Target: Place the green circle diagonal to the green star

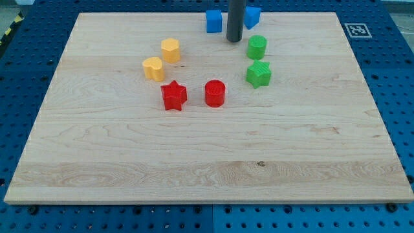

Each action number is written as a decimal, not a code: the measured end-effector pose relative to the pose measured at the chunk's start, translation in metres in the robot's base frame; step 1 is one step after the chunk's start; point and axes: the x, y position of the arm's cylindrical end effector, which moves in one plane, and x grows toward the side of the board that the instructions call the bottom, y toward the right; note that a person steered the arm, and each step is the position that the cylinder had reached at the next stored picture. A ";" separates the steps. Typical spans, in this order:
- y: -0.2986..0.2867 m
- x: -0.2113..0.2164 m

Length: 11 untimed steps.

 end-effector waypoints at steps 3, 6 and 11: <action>0.052 0.026; 0.023 0.039; 0.046 0.053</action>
